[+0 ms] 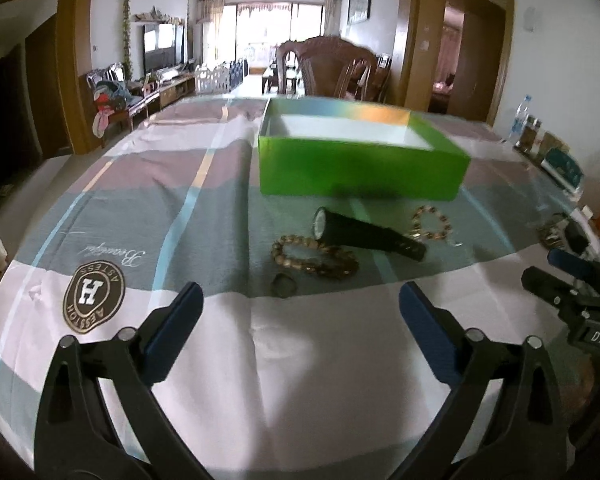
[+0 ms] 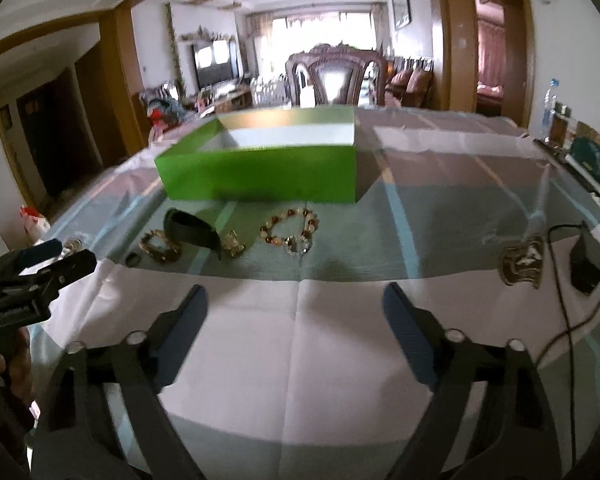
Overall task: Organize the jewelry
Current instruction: 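Lower the left tool onto the brown wooden bead bracelet and close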
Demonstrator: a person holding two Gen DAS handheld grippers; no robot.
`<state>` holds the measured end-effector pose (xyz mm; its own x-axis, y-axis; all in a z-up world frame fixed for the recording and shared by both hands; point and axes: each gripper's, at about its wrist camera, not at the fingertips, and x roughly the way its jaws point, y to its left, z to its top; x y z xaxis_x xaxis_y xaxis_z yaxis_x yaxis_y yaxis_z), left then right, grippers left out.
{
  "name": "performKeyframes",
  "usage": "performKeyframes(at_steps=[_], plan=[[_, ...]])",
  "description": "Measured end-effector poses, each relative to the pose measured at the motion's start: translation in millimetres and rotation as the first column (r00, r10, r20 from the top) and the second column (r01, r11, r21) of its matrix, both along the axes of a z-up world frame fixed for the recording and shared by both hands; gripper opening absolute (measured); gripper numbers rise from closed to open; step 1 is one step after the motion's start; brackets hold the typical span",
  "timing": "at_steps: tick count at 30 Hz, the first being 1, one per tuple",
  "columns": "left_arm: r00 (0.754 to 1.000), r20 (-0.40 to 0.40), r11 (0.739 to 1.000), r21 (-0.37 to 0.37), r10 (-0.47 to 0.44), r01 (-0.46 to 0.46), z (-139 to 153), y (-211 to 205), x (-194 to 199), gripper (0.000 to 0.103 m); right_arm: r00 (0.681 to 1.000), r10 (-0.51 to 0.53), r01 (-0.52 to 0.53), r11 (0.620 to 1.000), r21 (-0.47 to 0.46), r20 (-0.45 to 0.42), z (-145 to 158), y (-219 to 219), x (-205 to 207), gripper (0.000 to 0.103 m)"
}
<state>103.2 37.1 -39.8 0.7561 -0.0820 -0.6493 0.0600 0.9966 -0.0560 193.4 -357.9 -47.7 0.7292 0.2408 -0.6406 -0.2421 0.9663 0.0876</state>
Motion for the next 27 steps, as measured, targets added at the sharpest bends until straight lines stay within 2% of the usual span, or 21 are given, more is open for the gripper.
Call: performKeyframes(at_steps=[4, 12, 17, 22, 23, 25, 26, 27], plan=[[0.997, -0.072, 1.000, 0.009, -0.005, 0.005, -15.3, -0.7, 24.3, 0.079, 0.999, 0.010, -0.011, 1.000, -0.021, -0.044, -9.5, 4.4, 21.4, 0.079], [0.982, -0.185, 0.999, -0.042, 0.020, -0.028, -39.9, 9.7, 53.3, 0.059, 0.994, 0.033, -0.036, 0.999, -0.025, -0.100, -21.6, 9.8, 49.6, 0.076], [0.983, -0.185, 1.000, -0.024, 0.015, -0.020, -40.1, 8.9, 59.1, 0.057, 0.991, 0.039, -0.043, 0.999, -0.029, -0.124, -27.4, 13.8, 61.3, 0.076], [0.982, -0.190, 0.999, 0.049, 0.023, -0.014, -41.5, 3.7, 60.9, 0.042, 0.988, 0.049, -0.055, 0.998, -0.043, -0.144, -30.4, 18.7, 70.5, 0.071], [0.982, -0.190, 0.999, 0.052, 0.020, -0.010, -41.3, 3.9, 60.9, 0.036, 0.988, 0.053, -0.061, 0.997, -0.046, -0.148, -31.1, 20.2, 72.3, 0.070], [0.981, -0.195, 0.999, 0.051, -0.003, 0.013, -40.2, 4.1, 60.8, 0.018, 0.986, 0.058, -0.067, 0.996, -0.051, -0.155, -32.2, 22.8, 74.6, 0.068], [0.980, -0.198, 0.999, 0.048, -0.009, 0.019, -39.8, 4.9, 60.9, 0.017, 0.985, 0.061, -0.070, 0.996, -0.054, -0.160, -32.9, 24.3, 76.1, 0.068], [0.980, -0.200, 0.998, 0.050, -0.014, 0.024, -39.5, 5.6, 60.9, 0.009, 0.985, 0.064, -0.073, 0.996, -0.056, -0.162, -32.0, 25.4, 76.9, 0.067]])
